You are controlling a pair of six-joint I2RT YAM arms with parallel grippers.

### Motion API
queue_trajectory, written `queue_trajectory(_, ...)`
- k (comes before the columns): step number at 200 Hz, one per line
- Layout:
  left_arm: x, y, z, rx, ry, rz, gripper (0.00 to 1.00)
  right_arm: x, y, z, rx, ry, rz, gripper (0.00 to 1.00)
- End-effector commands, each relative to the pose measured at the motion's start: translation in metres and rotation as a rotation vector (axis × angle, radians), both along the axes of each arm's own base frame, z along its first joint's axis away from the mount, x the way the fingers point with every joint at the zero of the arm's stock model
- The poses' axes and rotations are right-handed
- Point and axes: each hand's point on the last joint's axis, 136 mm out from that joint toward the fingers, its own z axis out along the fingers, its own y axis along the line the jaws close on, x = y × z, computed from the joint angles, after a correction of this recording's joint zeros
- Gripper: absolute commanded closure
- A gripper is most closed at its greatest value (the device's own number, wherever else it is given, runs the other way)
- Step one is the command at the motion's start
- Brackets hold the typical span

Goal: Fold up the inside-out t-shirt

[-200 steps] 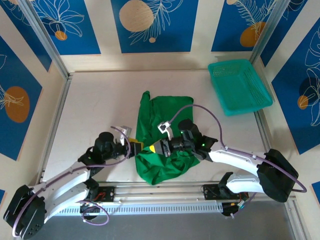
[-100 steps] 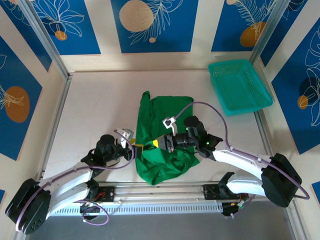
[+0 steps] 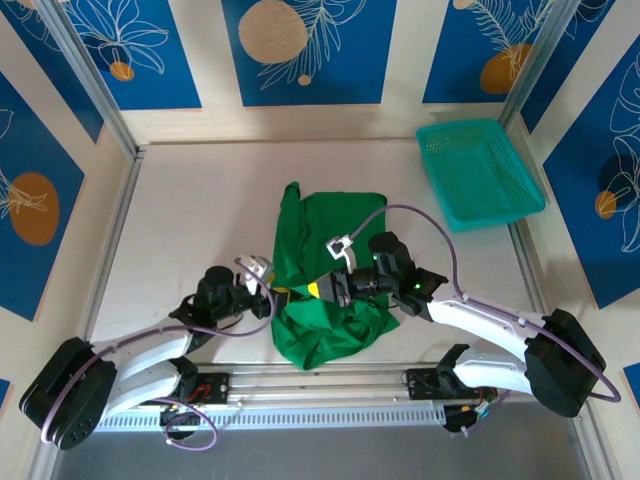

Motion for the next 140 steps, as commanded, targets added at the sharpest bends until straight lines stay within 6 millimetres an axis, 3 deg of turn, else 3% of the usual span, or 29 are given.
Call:
queue_trajectory(1,0.000,-0.007,0.026,-0.016,-0.123,-0.066,0.34,-0.006,-0.002,0.006,0.014,-0.017,0.031,1.00)
queue_trajectory(22,-0.007,-0.013,0.026,0.011,-0.160,-0.140,0.44,-0.007,-0.001,0.006,0.017,-0.018,0.043,1.00)
queue_trajectory(45,-0.033,-0.030,0.028,-0.018,-0.218,-0.346,0.44,-0.010,0.000,0.011,0.023,-0.029,0.070,1.00)
queue_trajectory(64,-0.025,-0.029,0.024,0.017,-0.241,-0.320,0.50,-0.011,0.000,0.011,0.018,-0.035,0.081,1.00)
queue_trajectory(81,-0.015,-0.025,0.030,0.037,-0.257,-0.269,0.69,-0.015,0.001,0.015,0.031,-0.038,0.108,1.00)
queue_trajectory(96,-0.010,-0.023,0.037,0.046,-0.274,-0.238,1.00,-0.023,0.002,0.017,0.035,-0.044,0.153,1.00)
queue_trajectory(140,-0.012,-0.020,0.045,0.061,-0.269,-0.238,1.00,-0.036,-0.004,0.011,-0.005,-0.073,0.179,1.00)
